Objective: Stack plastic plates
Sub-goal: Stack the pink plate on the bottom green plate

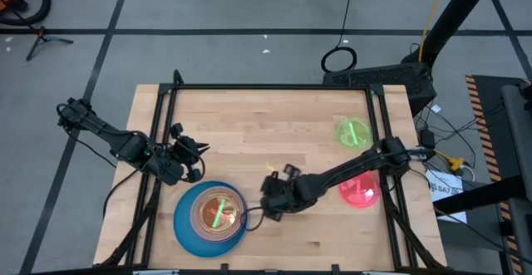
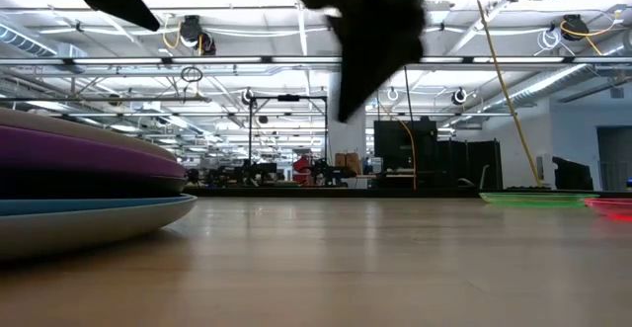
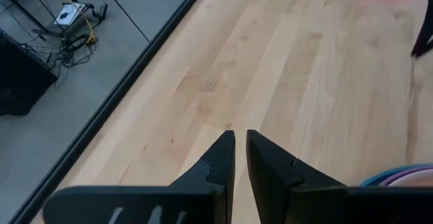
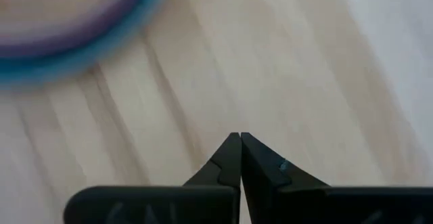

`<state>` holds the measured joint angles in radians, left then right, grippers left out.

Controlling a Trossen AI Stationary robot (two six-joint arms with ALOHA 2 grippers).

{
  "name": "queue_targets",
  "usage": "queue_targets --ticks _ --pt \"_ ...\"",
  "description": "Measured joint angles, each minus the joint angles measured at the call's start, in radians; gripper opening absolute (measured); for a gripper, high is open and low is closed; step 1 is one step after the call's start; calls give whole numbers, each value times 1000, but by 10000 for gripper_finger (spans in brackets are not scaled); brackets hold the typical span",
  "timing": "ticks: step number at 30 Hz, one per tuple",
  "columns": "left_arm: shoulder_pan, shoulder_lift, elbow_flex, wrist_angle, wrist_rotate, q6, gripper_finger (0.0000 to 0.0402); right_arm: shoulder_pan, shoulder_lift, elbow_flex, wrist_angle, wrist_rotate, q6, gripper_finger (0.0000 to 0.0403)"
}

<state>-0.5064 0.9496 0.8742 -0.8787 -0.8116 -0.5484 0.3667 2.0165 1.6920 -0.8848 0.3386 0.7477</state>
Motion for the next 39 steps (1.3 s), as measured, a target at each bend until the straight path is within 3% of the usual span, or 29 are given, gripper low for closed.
queue_targets --ticks 2,14,23,31,39 --pt "0 0 0 0 0 0 47 9 -5 0 -101 -54 65 0" --pt "0 0 0 1 0 -3 47 114 -21 -49 -555 -104 320 0" --pt "0 0 0 5 0 -3 47 125 -234 -415 -362 -108 469 0" --pt "0 0 0 9 0 -3 47 124 -445 -686 -287 -134 725 4" --pt "0 0 0 8 -1 7 47 125 -549 -763 -140 -134 862 81"
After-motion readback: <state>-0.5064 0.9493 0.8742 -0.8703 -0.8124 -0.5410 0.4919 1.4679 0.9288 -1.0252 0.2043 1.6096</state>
